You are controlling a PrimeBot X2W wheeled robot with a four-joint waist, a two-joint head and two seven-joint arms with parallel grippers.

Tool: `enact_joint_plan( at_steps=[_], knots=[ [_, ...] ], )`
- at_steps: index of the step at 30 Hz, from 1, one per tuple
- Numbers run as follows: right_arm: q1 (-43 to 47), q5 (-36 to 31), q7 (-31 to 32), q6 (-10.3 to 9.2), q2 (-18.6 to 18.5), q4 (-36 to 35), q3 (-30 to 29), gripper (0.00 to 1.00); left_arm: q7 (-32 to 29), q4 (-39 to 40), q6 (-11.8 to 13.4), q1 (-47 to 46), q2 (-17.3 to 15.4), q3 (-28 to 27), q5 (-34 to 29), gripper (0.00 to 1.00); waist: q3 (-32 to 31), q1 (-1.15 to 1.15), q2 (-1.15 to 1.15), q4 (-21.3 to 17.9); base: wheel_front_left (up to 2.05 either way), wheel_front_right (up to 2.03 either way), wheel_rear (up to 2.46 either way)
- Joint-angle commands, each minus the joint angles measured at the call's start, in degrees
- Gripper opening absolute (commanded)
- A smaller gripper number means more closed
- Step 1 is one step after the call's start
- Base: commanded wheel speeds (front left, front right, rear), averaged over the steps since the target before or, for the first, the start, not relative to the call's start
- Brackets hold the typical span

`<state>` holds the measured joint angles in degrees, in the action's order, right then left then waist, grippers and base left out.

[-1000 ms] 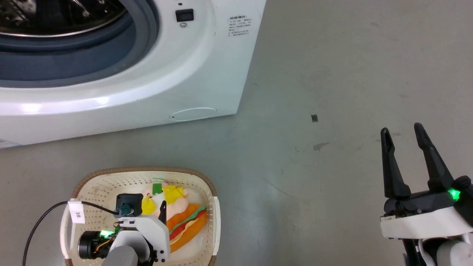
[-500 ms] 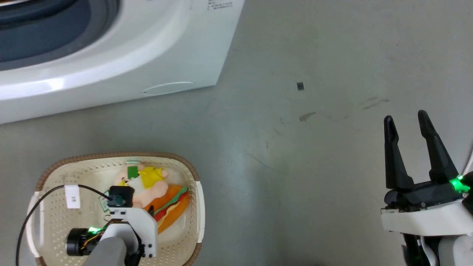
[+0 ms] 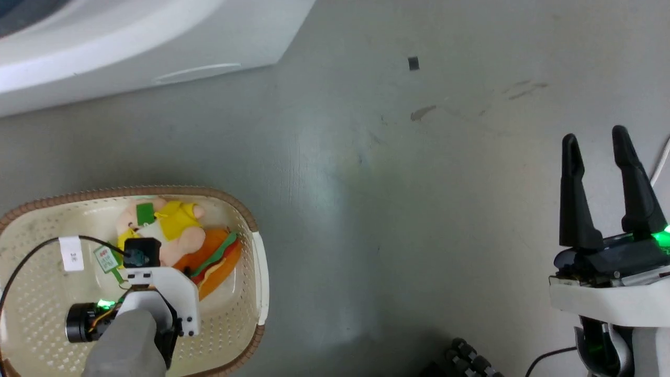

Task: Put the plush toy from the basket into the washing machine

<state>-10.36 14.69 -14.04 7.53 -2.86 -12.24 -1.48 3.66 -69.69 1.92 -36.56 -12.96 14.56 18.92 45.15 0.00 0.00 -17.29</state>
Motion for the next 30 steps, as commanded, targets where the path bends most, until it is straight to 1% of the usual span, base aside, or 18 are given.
enact_joint_plan(
  at_steps=[1,5,10,13,14,17,22,30],
  knots=[
    [-1.3,0.4,-0.5,-0.04,0.0,-0.7,0.1,1.0,0.4,-1.4,0.3,-1.6,-0.3,0.4,0.6,1.0,2.0,0.0,0.0,-0.6,0.0,0.0,0.0],
    [-2.0,0.9,-1.0,-0.04,0.0,-1.6,0.5,1.0,1.0,-3.7,0.3,-3.4,-1.0,1.1,1.4,1.0,4.3,0.0,0.0,-1.5,0.0,0.0,0.0],
    [-2.0,0.7,-1.0,-0.04,0.0,-2.4,0.9,1.0,1.0,-3.9,0.7,-4.1,-1.2,0.8,2.1,1.0,5.0,0.0,0.0,-2.1,0.0,0.0,0.0],
    [-2.1,0.6,-1.0,-0.04,0.0,-2.7,0.9,1.0,0.2,-4.0,-0.2,-4.4,-1.2,1.2,2.2,1.0,5.2,0.0,0.0,-2.3,0.0,0.0,0.0],
    [-2.1,0.6,-1.0,-0.04,0.0,-2.6,0.9,1.0,0.0,-4.0,-0.7,-4.3,-1.1,1.4,2.3,0.0,5.1,0.0,0.0,-2.3,0.0,0.0,0.0],
    [-2.1,0.2,-1.0,-0.04,0.0,-2.6,0.7,1.0,0.0,-4.0,-1.7,-3.8,-0.7,1.5,2.6,0.0,4.2,0.0,0.0,-2.1,0.0,0.0,0.0],
    [-1.7,-0.2,-1.0,-0.04,0.0,-1.7,0.4,1.0,1.3,-4.1,-2.3,-2.4,0.2,1.6,3.3,0.0,1.0,0.0,0.0,-1.2,0.0,0.0,0.0],
    [0.3,-1.9,-1.0,-0.04,0.0,-0.1,0.1,1.0,5.2,-4.2,-3.3,1.8,1.8,1.6,4.5,0.0,-7.8,0.0,0.0,1.2,0.0,0.0,0.0]
  ],
)
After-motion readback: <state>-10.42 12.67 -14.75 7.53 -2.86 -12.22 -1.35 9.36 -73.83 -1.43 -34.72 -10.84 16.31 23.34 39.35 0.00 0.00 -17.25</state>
